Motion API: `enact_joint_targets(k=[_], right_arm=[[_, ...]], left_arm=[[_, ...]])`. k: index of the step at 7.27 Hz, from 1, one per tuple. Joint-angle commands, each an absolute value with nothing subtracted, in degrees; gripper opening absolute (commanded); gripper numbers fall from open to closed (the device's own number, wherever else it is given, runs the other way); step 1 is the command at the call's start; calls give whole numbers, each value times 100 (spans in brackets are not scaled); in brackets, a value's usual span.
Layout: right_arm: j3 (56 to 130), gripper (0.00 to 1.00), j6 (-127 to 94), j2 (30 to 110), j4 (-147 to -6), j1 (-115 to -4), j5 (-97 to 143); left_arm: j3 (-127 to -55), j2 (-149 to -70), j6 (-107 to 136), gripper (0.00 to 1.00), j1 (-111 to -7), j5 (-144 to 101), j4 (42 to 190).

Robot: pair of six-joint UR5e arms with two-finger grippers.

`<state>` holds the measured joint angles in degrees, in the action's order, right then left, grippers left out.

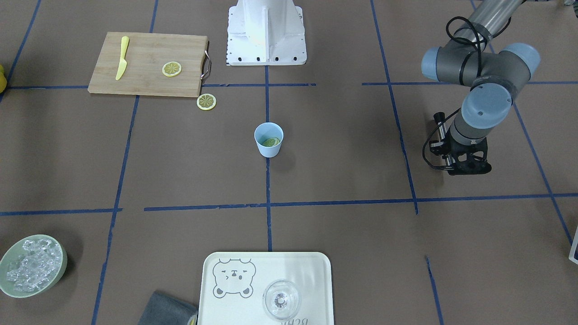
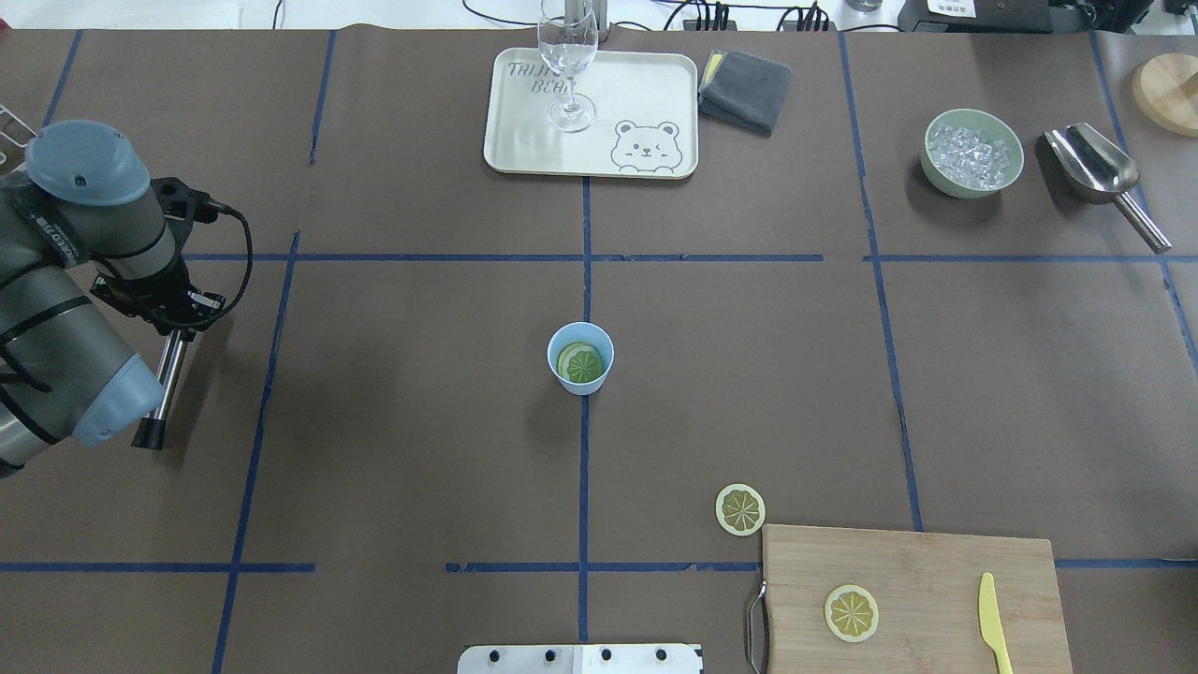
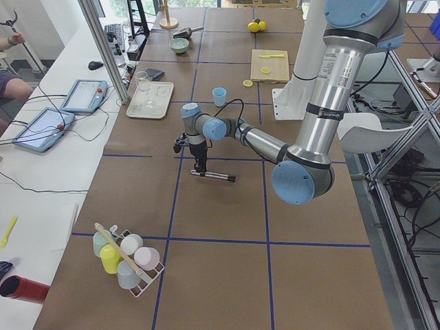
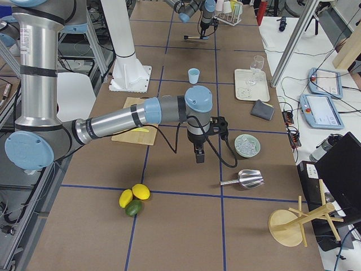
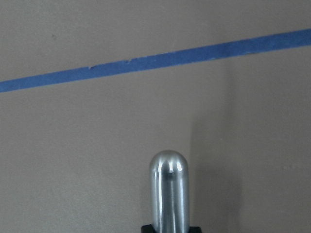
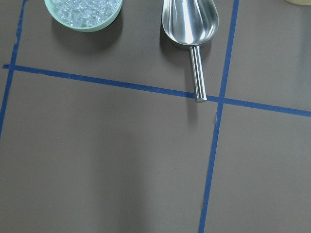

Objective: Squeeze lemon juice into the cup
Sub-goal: 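Set the muddler upright on the table and release it with the left gripper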

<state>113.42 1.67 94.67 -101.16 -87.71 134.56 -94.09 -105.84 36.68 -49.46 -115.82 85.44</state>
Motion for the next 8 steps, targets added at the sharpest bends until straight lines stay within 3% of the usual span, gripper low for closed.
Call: enact_joint_targets(k=[1,4,5,6,8], right_arm=[[11382,100,167,9475,-10116,-8771,13456],[11382,100,176,9466,-10116,-8771,13456],[11391,100,176,9466,-10116,-8771,13456],[11391,100,176,9466,-10116,-8771,13456],[11391,100,167,9466,-10116,-8771,13456]], left_arm=[[-9361,-10591,3805,0,-5010,-11602,8543],[-9334,-10591,3981,0,-5001,-11602,8552],[-9212,-10591,3964,72,-5001,-11593,8595],[-9194,-10591,3973,100,-5001,-11575,8604],[-9220,-10591,4061,100,-5001,-11566,8604]])
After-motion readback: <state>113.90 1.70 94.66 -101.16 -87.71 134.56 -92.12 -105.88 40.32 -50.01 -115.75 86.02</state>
